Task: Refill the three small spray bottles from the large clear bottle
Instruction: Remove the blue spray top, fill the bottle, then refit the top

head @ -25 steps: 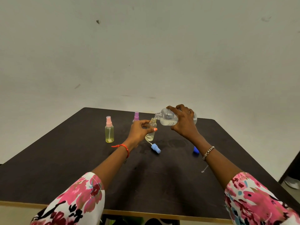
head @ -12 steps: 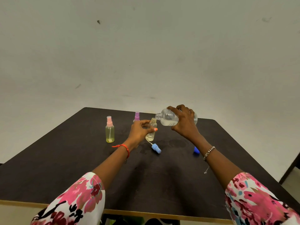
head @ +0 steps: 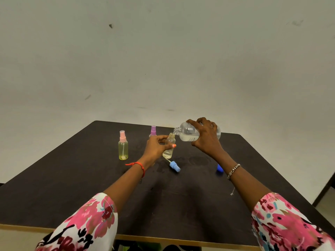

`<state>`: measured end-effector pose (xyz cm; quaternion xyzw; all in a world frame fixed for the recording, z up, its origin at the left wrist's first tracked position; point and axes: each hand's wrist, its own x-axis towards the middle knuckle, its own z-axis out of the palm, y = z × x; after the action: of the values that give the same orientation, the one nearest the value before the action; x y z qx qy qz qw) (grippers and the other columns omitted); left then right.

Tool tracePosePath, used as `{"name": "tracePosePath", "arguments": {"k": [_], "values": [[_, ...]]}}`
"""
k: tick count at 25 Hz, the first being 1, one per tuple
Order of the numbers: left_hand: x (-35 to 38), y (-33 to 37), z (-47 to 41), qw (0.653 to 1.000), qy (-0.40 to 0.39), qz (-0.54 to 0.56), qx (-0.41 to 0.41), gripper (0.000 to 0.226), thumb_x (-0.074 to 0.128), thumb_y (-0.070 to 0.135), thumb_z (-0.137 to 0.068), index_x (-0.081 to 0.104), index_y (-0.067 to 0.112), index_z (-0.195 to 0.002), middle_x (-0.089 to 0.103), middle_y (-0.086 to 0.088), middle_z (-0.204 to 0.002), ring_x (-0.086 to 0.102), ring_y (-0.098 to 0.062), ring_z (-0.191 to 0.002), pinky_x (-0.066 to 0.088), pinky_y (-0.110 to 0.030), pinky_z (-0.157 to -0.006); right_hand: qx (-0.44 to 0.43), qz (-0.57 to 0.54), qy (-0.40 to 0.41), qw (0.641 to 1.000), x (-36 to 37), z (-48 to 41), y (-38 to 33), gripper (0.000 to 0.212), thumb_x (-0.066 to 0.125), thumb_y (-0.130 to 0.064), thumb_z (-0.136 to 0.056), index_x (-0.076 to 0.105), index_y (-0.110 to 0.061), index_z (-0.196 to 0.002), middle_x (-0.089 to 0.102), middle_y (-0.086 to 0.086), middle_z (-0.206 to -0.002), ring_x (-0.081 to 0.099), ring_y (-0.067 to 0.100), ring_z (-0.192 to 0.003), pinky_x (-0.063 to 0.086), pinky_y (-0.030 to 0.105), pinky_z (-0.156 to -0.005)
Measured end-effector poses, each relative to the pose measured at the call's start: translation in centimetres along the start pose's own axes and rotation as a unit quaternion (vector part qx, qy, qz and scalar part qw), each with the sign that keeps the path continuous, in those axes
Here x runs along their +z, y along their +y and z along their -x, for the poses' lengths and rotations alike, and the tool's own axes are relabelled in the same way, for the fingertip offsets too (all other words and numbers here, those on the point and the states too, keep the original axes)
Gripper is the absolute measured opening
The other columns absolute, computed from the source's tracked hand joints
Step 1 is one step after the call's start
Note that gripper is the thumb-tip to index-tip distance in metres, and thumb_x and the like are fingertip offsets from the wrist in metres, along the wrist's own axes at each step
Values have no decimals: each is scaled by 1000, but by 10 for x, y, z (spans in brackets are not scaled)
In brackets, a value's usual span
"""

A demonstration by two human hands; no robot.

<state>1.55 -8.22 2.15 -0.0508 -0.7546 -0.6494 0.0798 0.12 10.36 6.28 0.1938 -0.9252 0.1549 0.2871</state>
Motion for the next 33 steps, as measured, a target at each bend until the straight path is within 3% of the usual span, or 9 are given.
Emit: {"name": "tracePosePath", "arguments": {"k": [33], "values": [[4,2,5,1000,-3,-3,-1,47,75,11,-72,61,5,-117,65,-14,-114,61,-25,-106,51,-45,-93,-2,11,1,1000,-1,3,3,69,74,-14,-66,48,-22,-130,47,14,-120,43,30,-115,18,45,-106]]}}
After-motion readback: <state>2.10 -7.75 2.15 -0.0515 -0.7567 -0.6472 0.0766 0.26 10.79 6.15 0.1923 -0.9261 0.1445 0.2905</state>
